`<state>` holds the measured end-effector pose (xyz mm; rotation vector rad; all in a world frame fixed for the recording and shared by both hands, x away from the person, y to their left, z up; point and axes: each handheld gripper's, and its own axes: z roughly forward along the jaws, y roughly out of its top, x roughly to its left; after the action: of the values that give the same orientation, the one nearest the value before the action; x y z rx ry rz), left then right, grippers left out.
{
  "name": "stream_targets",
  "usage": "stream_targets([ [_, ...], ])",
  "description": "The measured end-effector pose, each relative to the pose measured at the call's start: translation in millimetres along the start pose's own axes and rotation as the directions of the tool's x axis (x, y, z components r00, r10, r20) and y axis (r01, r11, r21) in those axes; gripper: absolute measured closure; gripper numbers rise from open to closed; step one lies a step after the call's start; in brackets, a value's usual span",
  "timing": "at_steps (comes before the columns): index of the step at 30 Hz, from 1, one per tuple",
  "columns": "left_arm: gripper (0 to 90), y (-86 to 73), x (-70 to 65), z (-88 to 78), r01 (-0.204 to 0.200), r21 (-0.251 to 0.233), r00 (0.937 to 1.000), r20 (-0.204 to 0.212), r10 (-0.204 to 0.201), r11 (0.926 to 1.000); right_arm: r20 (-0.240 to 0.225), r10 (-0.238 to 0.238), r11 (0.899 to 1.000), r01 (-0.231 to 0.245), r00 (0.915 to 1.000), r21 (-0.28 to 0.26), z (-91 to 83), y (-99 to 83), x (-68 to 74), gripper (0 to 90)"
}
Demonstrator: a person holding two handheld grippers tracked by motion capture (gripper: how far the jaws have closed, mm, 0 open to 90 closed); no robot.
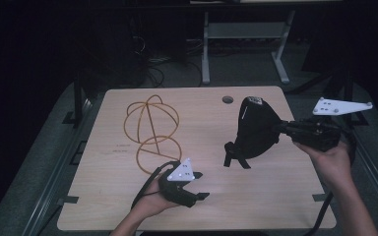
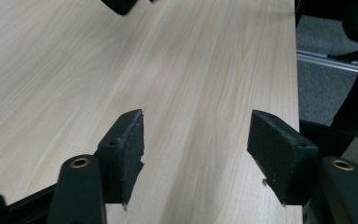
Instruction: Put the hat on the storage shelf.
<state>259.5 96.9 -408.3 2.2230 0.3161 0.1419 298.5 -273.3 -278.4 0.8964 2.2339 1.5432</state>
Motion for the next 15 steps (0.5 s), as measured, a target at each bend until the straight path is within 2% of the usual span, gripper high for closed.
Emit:
stream_targets([
  [1,34.9,-0.8,-0.7,0.8,-0.012,0.001,0.9999,0.001,0.012,0.9999,-0.001,-0.003,1.000,0.003,1.0000,0.001,2.0,4.1,0.8,86.2],
  [6,34.0,-3.7,-1.6,3.2,-0.024,0.008,0.9997,0.003,0.024,0.9997,-0.020,-0.010,1.000,0.010,0.9998,0.015,9.4,13.8,2.6,86.2],
  [15,32.4,-7.3,-2.4,5.0,-0.021,0.012,0.9998,-0.003,0.021,0.9997,-0.047,-0.020,1.000,0.021,0.9987,0.014,20.9,27.6,4.8,86.2],
])
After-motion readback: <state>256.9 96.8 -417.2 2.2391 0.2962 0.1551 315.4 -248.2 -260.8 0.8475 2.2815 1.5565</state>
